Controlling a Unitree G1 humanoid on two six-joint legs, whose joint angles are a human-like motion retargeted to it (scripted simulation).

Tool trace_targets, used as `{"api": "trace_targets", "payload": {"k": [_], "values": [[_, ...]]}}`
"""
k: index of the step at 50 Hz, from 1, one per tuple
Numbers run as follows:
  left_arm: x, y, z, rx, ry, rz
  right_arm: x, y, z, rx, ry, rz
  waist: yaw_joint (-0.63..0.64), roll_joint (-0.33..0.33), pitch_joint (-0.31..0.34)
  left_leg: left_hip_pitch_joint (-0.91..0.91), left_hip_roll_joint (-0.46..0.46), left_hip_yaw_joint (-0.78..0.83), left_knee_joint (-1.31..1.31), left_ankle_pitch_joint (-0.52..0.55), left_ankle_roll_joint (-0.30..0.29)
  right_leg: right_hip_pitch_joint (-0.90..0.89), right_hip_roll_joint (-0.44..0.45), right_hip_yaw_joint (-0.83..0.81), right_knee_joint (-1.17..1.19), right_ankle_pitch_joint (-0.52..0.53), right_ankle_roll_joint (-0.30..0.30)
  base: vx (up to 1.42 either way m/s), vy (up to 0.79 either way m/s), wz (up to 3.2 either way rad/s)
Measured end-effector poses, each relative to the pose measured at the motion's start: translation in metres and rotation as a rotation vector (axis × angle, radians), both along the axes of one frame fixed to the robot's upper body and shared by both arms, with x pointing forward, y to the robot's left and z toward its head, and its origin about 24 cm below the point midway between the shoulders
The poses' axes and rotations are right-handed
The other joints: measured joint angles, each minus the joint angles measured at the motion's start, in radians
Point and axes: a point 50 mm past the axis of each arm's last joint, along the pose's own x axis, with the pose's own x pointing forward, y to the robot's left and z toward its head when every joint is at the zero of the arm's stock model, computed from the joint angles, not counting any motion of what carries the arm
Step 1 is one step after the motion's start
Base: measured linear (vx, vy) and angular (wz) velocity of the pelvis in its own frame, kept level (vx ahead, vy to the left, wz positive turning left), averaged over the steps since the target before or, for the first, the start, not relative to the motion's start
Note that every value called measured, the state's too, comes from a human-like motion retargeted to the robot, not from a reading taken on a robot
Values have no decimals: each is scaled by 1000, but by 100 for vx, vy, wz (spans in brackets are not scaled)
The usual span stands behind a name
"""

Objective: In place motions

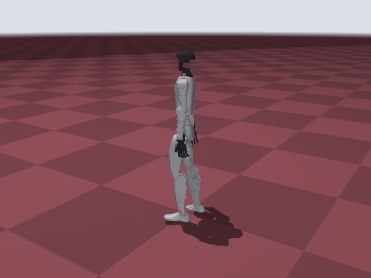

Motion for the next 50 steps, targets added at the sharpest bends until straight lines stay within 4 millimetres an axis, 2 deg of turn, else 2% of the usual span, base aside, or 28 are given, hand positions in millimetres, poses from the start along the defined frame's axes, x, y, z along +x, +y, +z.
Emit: {"api": "trace_targets", "payload": {"k": [12,25,32,40,50], "values": [[10,7,1,12,-29,-3,-12,-6,2,-16,19,-16,117,-13,16,-92,-64,-166,9,71,-23,78,-25,-203,1,-52,55,-4,24,123],[3,20,3,55,-5,39,-3,-14,3,-42,-29,-21,250,-34,38,-176,-134,-304,-32,205,-140,156,-2,-488,42,-107,149,-14,12,164],[-10,21,4,72,37,80,12,-16,3,-57,-82,-27,400,-57,52,-228,-167,-410,-66,268,-181,141,29,-593,50,-95,149,-17,0,103],[-36,9,4,48,100,137,35,-15,2,-64,-159,-17,534,-82,67,-262,-207,-478,-92,323,-176,119,43,-652,58,-85,149,-12,-2,67],[-56,-8,5,11,145,181,60,-1,0,-21,-235,42,604,-102,88,-287,-222,-498,-98,351,-167,99,52,-653,67,-85,149,-5,-6,29]]}}
